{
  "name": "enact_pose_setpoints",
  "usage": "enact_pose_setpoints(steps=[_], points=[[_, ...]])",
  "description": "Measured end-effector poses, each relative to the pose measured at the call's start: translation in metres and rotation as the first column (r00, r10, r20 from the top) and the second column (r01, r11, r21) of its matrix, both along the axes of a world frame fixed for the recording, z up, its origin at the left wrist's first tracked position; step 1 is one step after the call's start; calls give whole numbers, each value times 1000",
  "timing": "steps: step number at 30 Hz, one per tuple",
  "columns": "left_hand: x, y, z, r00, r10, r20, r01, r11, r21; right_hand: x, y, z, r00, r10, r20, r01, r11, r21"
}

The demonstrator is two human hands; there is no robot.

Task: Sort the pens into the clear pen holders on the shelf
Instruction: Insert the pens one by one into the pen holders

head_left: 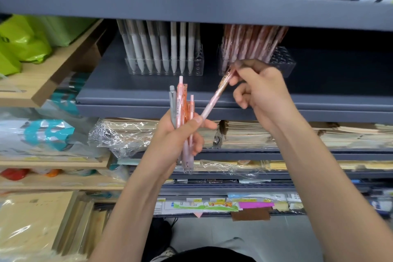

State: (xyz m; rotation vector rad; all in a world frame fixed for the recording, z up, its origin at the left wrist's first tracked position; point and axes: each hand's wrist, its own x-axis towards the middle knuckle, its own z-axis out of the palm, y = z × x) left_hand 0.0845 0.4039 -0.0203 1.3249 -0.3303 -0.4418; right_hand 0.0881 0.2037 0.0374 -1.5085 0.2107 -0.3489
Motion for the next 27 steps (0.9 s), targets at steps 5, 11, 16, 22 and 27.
enact_pose_setpoints(steps=[5,11,16,22,27], points=[[-4,-21,1,999,43,21,-43,999,-2,-19,-7,-7,996,56,-72,-58,998,-24],[-11,-50,2,997,-16,72,14,1000,26,-29,-35,3,999,2,-54,-7,996,-84],[-15,-68,7,1000,-9,8,10,999,-37,-27,-71,16,987,-129,94,131,991,-12],[-18,-74,10,999,20,-44,-23,998,-66,-17,-120,18,848,-417,328,379,908,177],[-20,-77,10,998,61,-20,-62,995,-72,2,-132,4,763,-491,420,438,871,223]])
